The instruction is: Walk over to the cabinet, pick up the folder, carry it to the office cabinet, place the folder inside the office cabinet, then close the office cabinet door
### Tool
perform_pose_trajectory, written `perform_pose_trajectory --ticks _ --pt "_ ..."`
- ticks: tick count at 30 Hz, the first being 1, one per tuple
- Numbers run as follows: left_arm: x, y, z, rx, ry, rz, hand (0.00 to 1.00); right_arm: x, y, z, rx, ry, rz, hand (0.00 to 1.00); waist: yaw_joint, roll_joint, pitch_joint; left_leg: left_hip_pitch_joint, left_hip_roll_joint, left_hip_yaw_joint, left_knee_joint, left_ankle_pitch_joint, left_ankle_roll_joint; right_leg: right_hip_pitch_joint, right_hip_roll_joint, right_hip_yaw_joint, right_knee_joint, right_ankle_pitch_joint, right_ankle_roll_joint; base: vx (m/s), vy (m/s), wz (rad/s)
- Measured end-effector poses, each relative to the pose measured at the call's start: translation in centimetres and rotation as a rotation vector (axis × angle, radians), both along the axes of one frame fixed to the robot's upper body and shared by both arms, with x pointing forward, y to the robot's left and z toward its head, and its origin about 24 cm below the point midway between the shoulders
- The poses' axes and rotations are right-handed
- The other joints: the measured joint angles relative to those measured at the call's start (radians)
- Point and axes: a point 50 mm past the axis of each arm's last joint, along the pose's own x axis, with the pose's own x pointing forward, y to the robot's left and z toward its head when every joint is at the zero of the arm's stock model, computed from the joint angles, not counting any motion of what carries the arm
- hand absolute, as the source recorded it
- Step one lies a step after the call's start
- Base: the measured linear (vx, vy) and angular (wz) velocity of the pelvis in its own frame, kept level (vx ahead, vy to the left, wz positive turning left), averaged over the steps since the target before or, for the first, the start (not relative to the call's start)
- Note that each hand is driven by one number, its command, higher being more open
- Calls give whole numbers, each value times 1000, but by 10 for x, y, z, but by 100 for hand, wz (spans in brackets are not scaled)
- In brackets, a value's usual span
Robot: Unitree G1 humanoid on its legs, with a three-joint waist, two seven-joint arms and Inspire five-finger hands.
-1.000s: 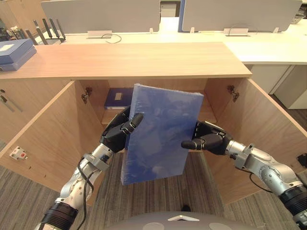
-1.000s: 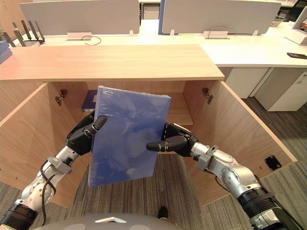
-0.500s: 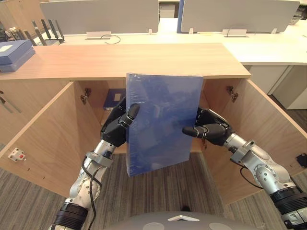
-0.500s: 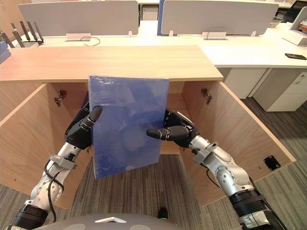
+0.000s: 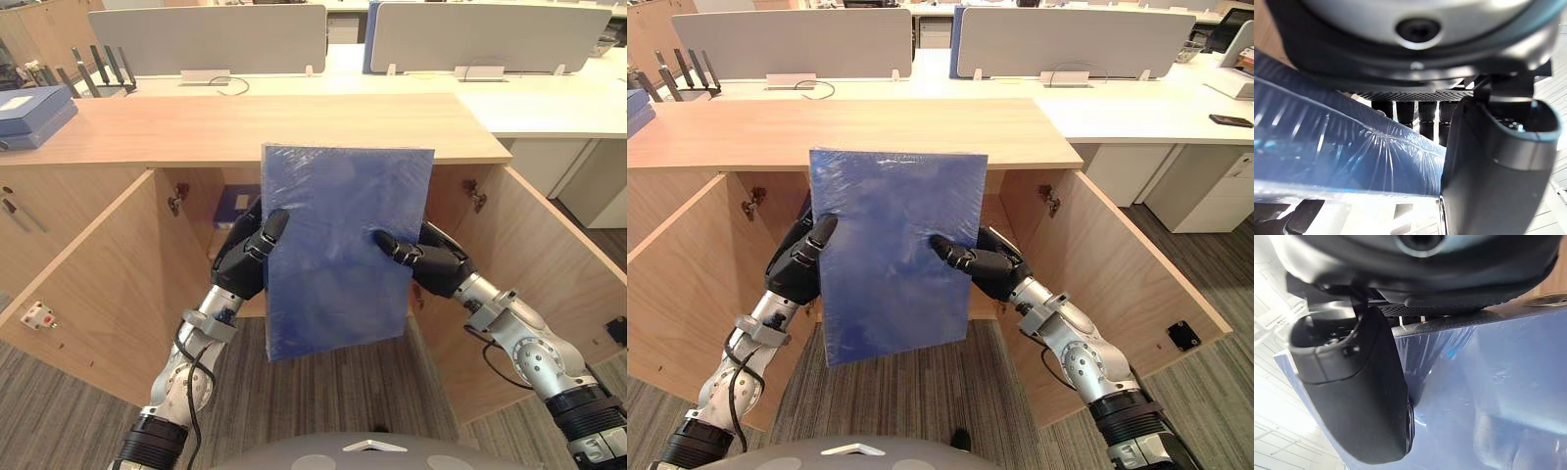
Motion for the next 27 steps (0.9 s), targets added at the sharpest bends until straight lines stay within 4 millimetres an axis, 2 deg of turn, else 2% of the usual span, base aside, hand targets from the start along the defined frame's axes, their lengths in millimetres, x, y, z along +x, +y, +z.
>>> perform_pose_trajectory --ticks 4,5,9,16,27 --pt "0 -1 0 -10 3 3 0 0 0 0 -4 -6 1 0 0 0 0 0 0 1 0 -1 -1 -1 0 1 0 0 0 0 0 0" --pt "0 -1 0 -9 3 2 100 0 0 0 -6 -6 2 0 0 0 0 0 0 1 0 -1 -1 -1 0 1 0 0 0 0 0 0" --pt "0 -1 0 -12 4 1 100 0 0 0 -4 -4 4 0 -1 0 0 0 0 3 0 -2 0 -1 0 2 0 0 0 0 0 0" --pt "0 -11 -1 -101 10 -4 100 -3 12 -6 77 48 36 0 0 0 0 -2 0 6 1 -3 0 -6 1 7 0 0 0 0 0 0" --pt "0 -9 0 -106 5 13 100 -3 15 -7 93 48 37 0 -1 -2 3 -3 1 5 0 -4 0 -7 1 7 0 0 0 0 0 0"
